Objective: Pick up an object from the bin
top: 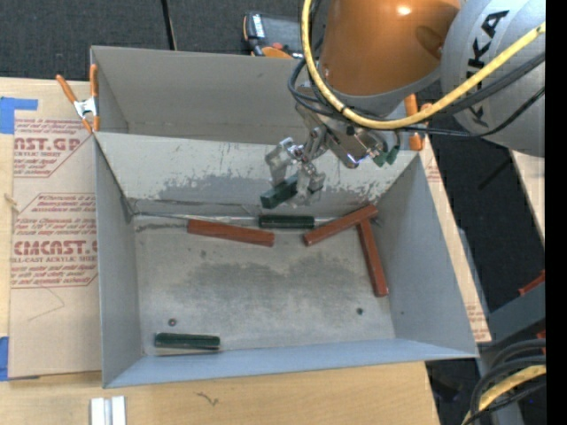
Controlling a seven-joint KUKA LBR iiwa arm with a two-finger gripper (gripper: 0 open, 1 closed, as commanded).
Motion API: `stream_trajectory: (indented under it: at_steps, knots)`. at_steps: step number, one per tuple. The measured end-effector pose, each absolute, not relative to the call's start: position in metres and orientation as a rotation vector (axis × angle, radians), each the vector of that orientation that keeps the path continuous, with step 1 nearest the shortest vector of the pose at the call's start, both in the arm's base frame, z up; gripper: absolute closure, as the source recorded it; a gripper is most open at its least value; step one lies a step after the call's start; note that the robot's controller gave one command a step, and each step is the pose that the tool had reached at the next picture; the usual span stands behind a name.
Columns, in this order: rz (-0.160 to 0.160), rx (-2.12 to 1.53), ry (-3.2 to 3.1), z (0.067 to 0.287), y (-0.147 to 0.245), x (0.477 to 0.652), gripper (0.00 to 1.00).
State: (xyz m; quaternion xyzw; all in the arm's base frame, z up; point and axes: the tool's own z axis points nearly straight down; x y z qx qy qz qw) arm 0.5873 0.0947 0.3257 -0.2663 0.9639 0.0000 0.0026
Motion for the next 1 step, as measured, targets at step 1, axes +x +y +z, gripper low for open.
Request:
stream_trajectory:
  at_steps: [1]
  knots:
    - [0.001,-1.286,2.866,0.2866,0.0941,0.5835,1.0]
